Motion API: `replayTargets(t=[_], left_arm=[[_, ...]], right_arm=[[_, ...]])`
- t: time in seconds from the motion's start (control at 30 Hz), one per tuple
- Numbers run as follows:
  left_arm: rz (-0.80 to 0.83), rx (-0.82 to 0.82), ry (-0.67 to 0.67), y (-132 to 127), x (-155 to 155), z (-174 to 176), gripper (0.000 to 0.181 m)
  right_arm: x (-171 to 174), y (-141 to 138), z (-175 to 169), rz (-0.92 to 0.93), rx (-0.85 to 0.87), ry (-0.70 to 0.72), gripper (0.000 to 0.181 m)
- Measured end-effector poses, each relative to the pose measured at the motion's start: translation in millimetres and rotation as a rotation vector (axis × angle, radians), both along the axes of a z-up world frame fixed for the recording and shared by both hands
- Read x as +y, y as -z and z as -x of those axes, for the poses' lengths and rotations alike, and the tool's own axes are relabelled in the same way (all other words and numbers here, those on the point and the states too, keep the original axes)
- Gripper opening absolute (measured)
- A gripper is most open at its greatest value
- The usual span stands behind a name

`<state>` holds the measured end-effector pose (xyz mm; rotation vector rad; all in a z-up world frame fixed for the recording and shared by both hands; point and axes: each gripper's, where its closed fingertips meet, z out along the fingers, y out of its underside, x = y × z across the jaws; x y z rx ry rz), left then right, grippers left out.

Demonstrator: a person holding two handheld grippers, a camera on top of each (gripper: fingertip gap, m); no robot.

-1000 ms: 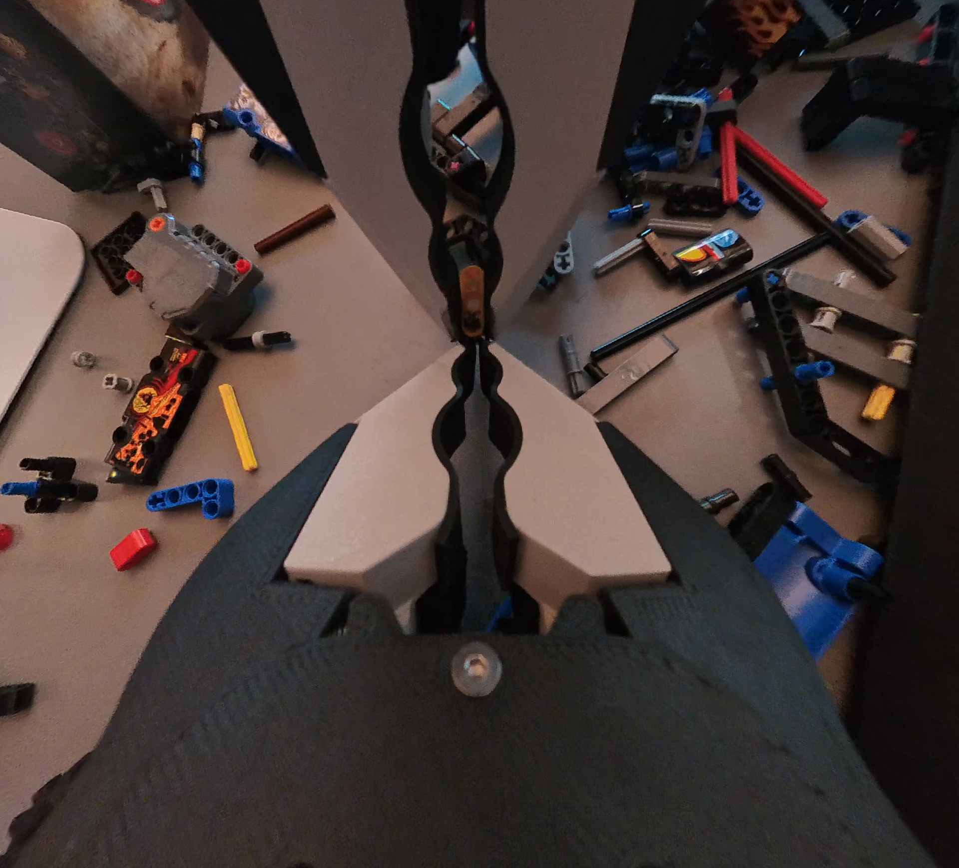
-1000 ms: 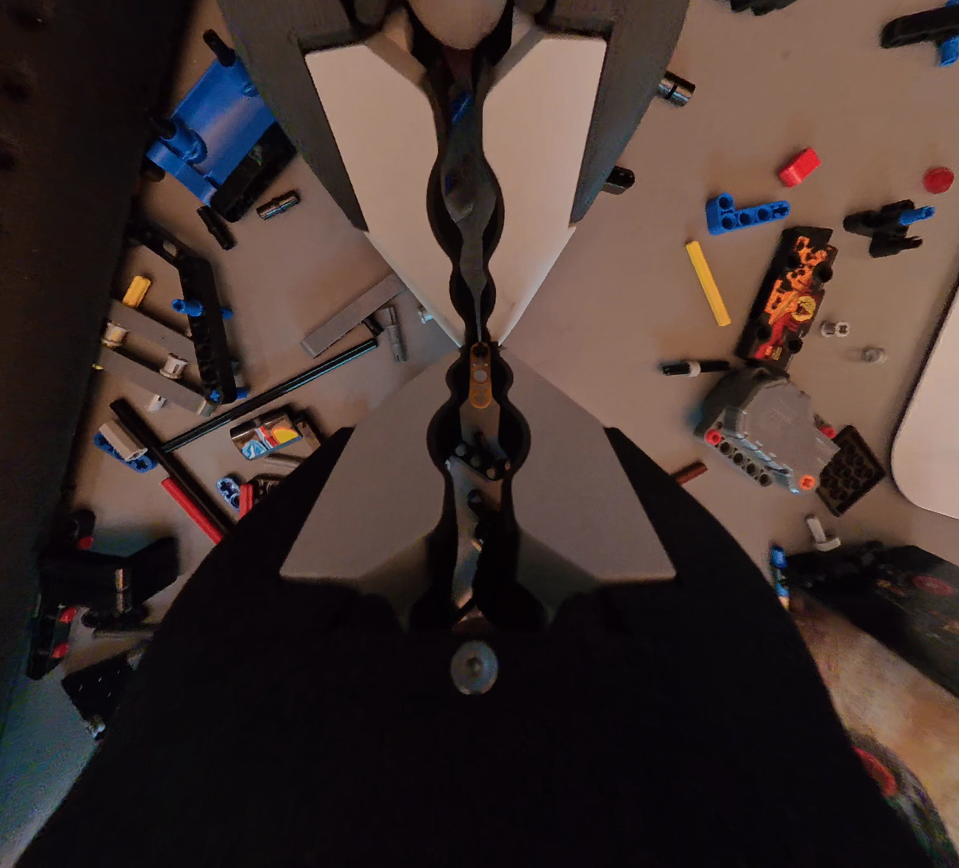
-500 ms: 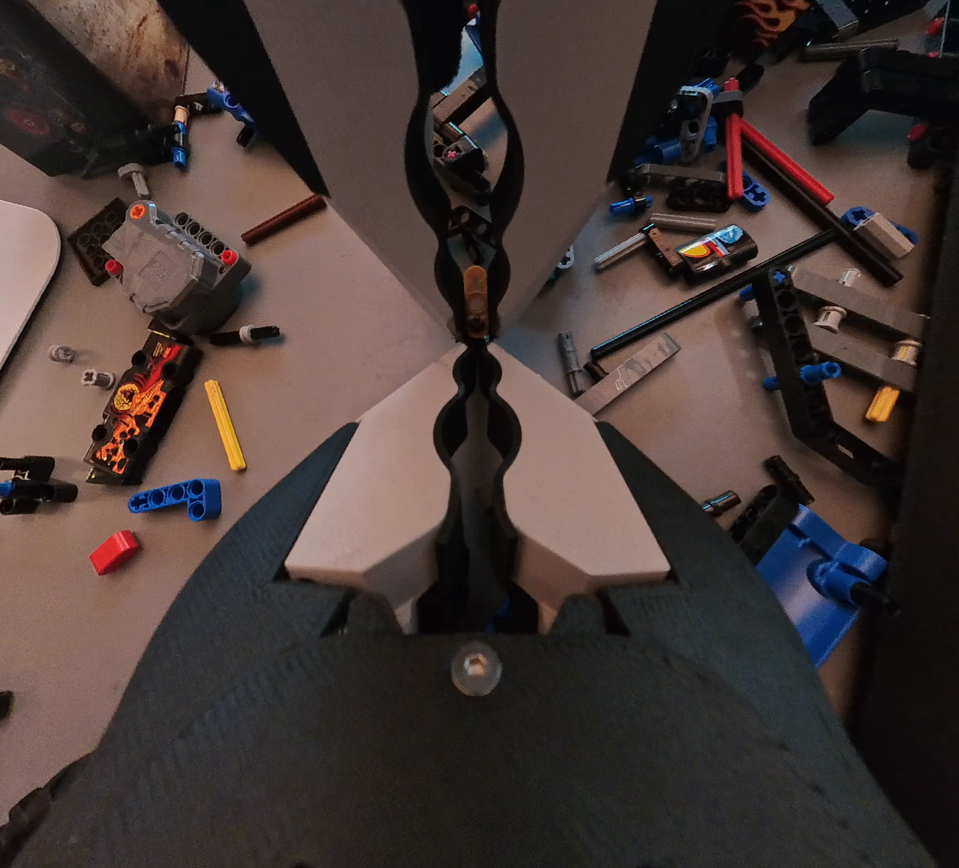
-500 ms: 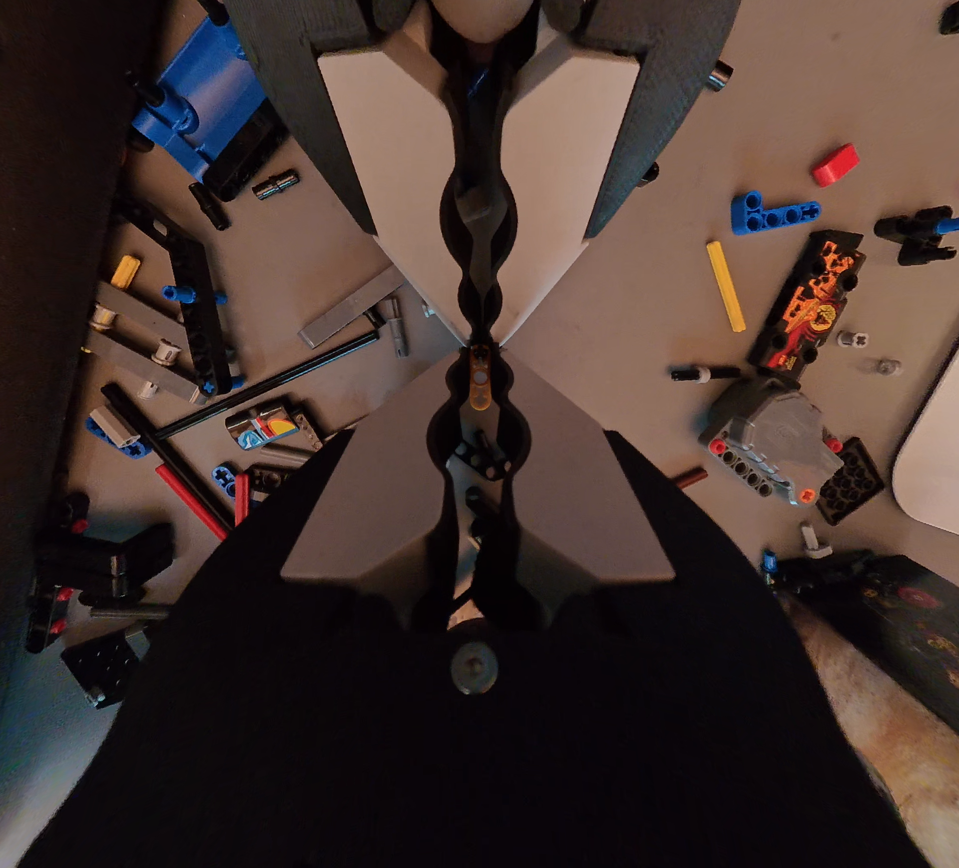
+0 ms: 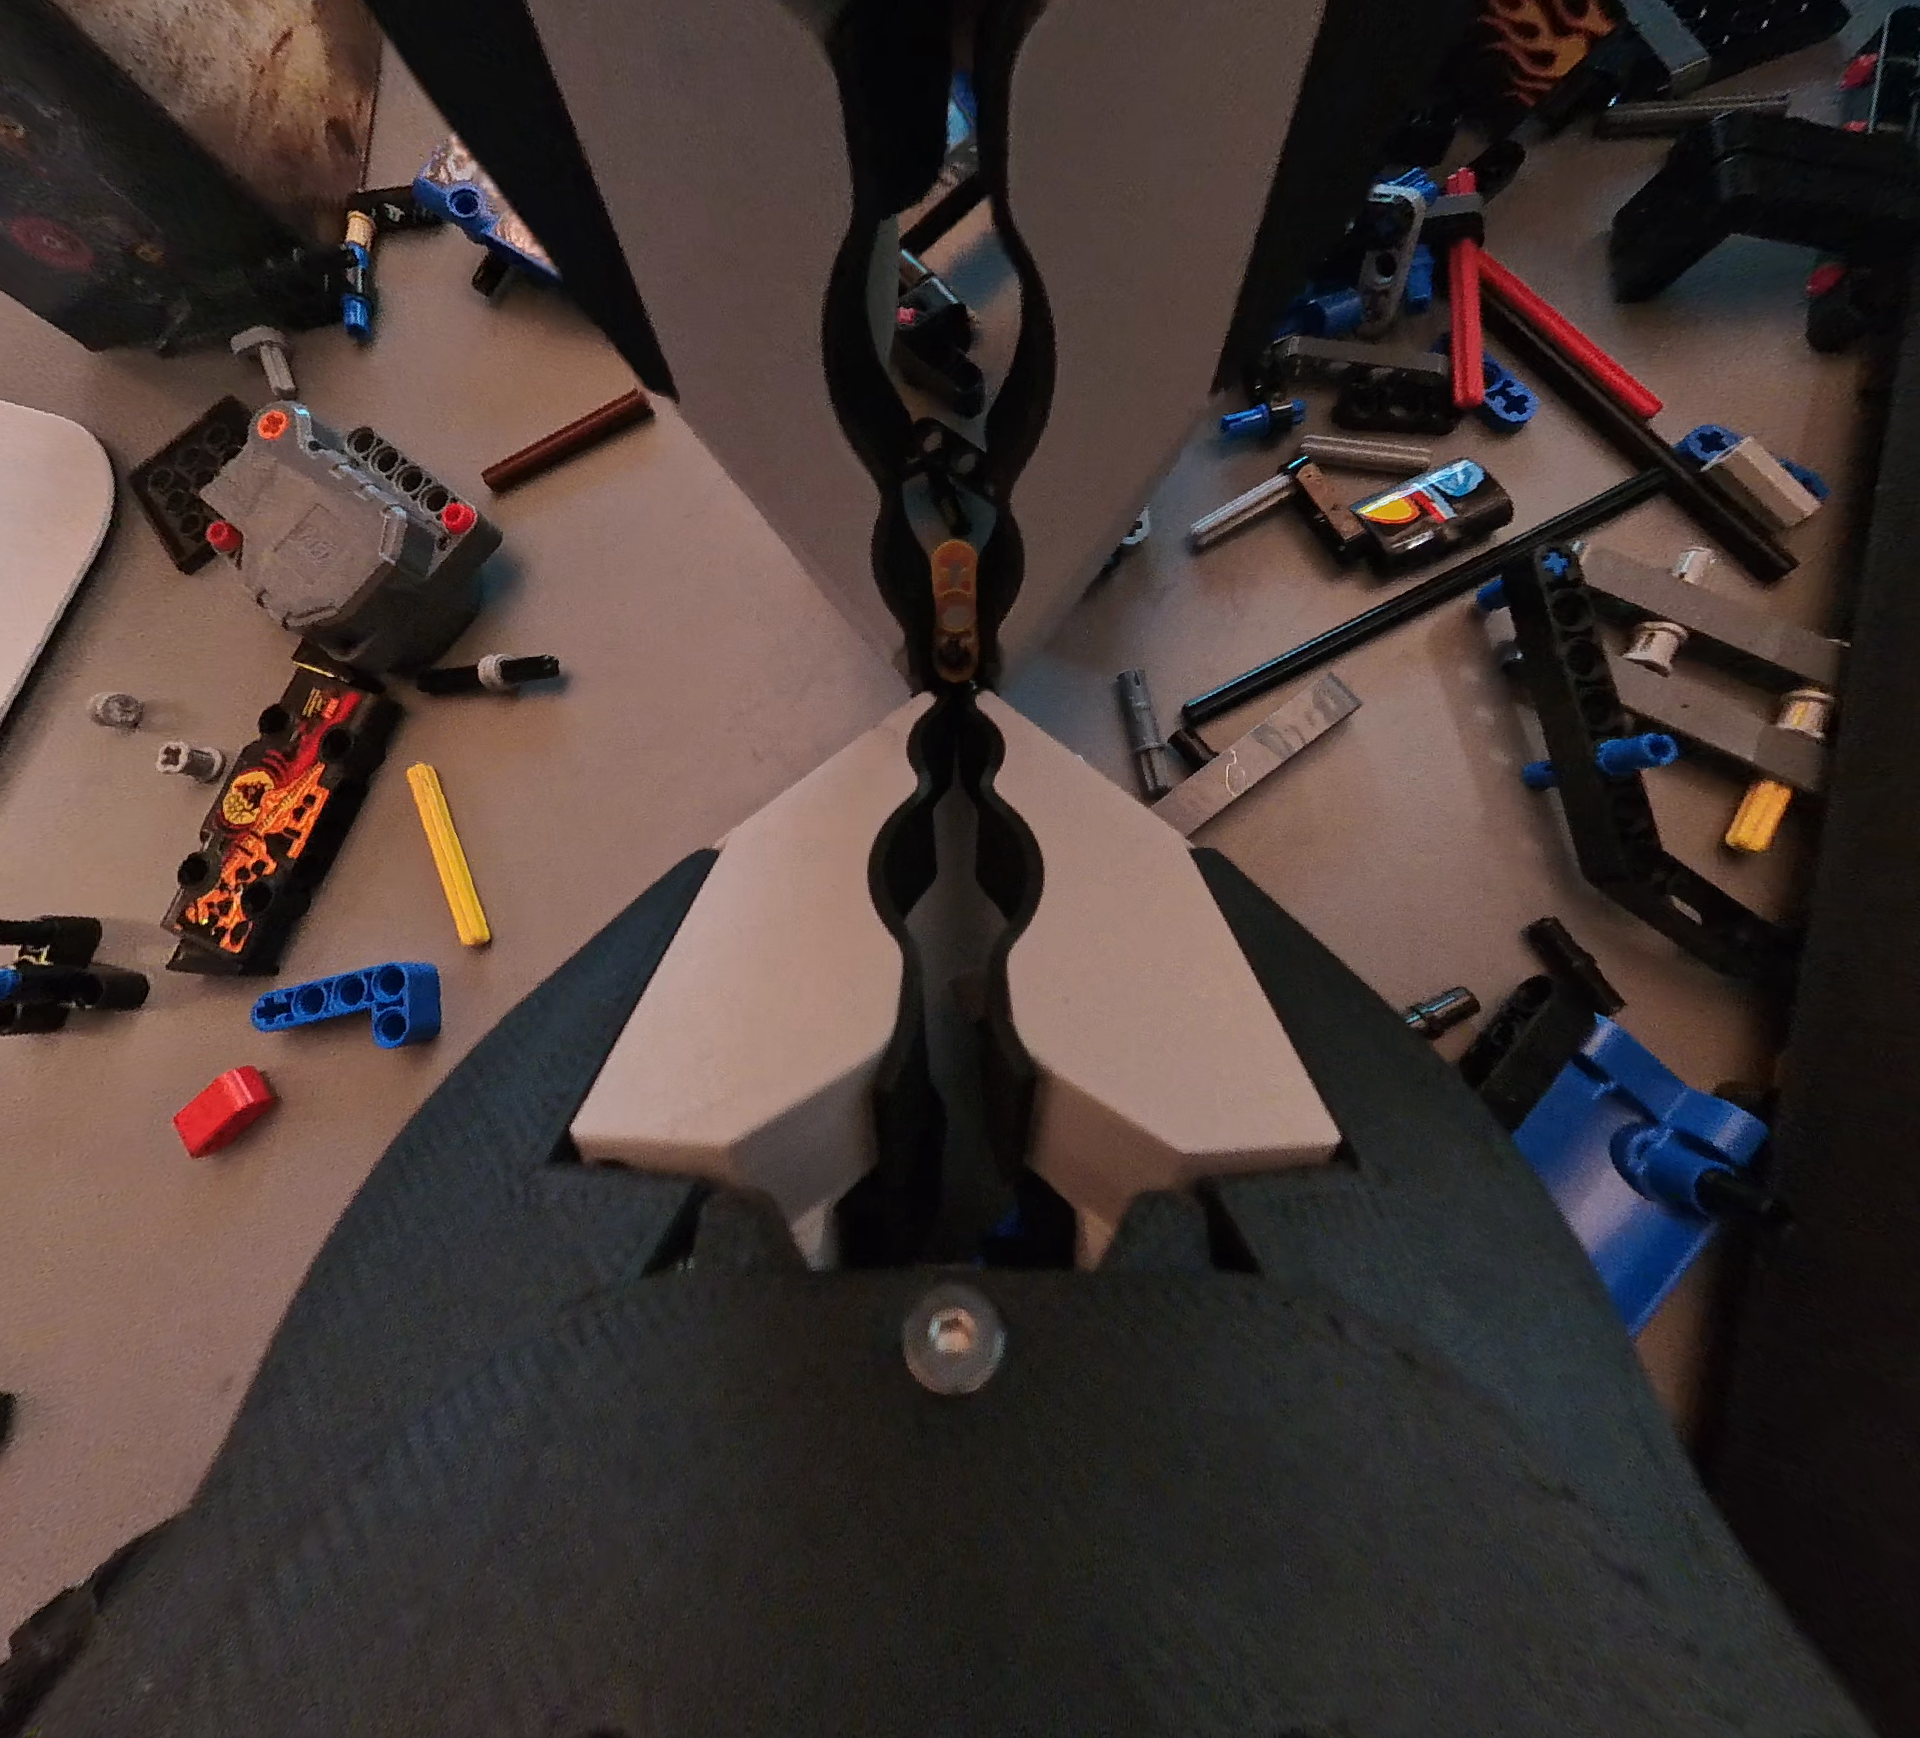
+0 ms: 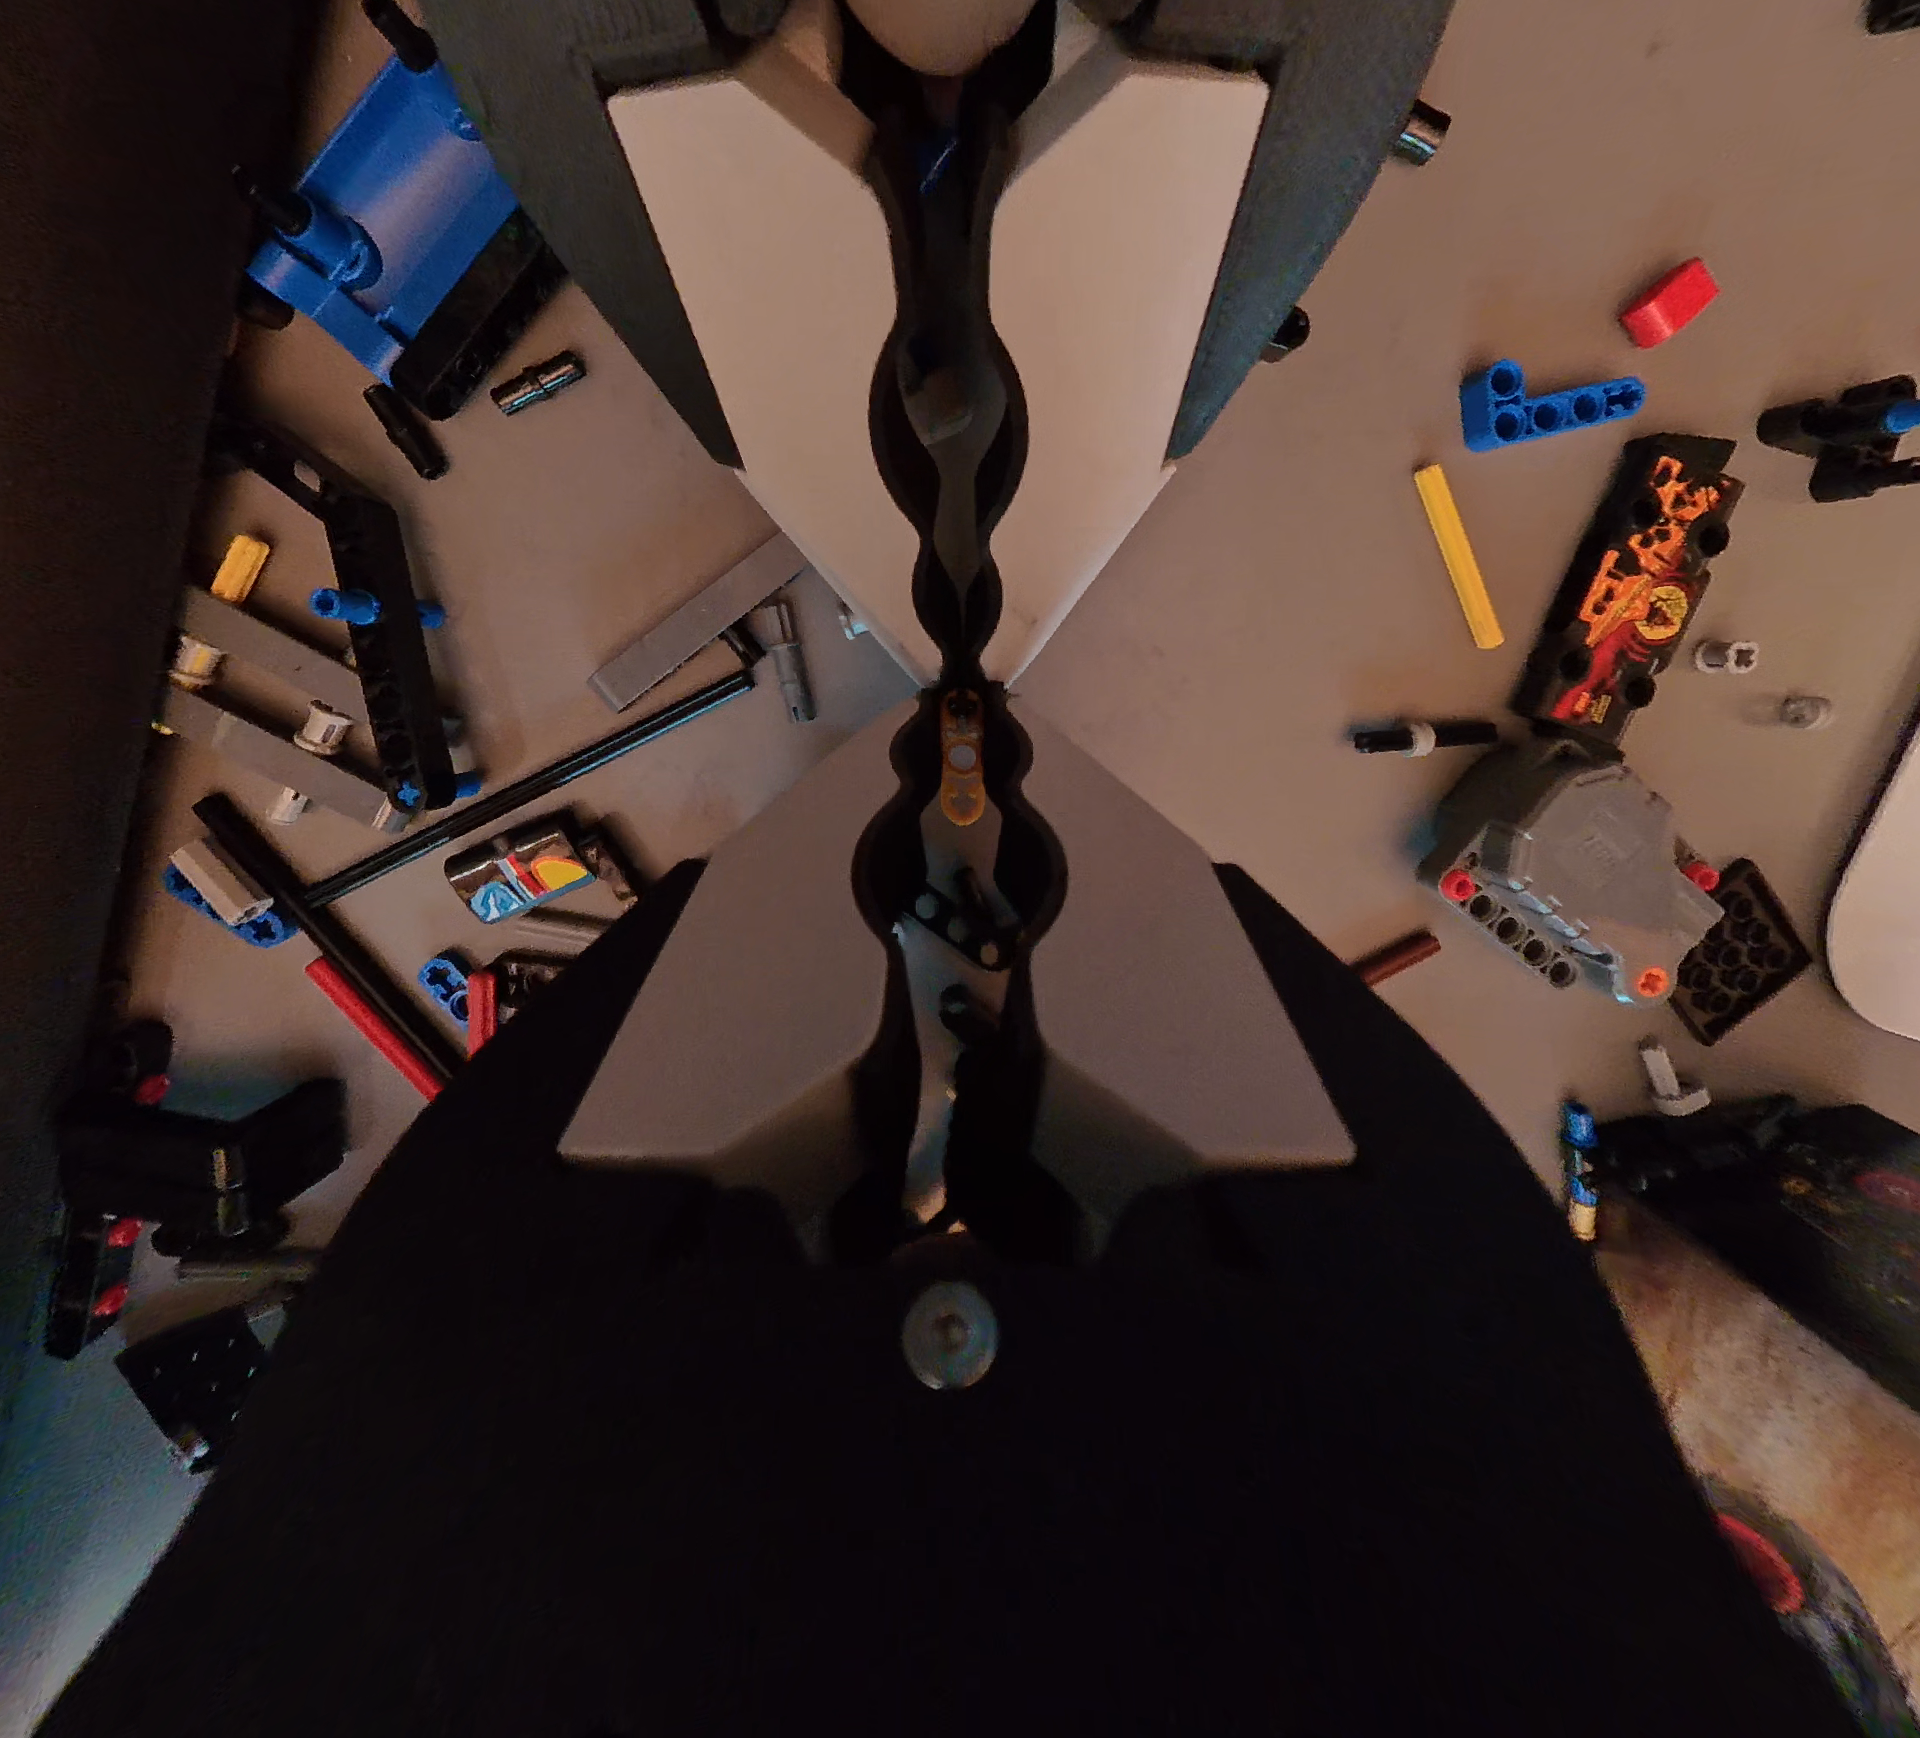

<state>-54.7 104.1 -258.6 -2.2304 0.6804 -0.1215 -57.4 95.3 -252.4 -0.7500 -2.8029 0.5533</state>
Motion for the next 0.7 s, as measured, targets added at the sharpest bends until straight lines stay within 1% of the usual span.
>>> replayTargets(t=[0.13,0.23,0.33,0.43,0.53,0.57,0.6,0.7], left_arm=[[-0.004,0.006,0.002,-0.2,-0.2,-0.3,0.0],[-0.001,0.003,-0.002,-0.2,-0.3,-0.4,0.0],[0.002,-0.007,0.001,-0.2,-0.6,-0.1,0.0],[0.002,-0.006,0.004,-0.1,-0.7,0.0,0.0],[-0.015,-0.019,0.014,-3.6,-1.3,-2.0,0.001],[-0.022,-0.042,0.018,-6.7,-1.8,-3.5,0.008],[-0.038,-0.048,0.023,-9.7,-2.1,-4.6,0.01],[-0.141,0.017,0.034,-22.4,2.4,-7.7,0.021]], right_arm=[[1.4,5.6,-0.2,-0.014,-0.004,0.016,0.005],[1.3,8.2,-0.3,0.085,0.003,0.046,0.005],[1.9,8.1,0.2,0.031,0.005,0.048,0.006],[2.5,6.5,1.8,0.053,0.036,0.066,0.006],[2.9,-4.7,2.9,0.137,0.087,0.107,0.004],[3.1,-8.2,3.3,0.166,0.106,0.119,0.005],[2.6,-11.4,3.1,0.21,0.113,0.135,0.005],[3.6,-29.3,5.9,0.402,0.117,0.218,0.005]])
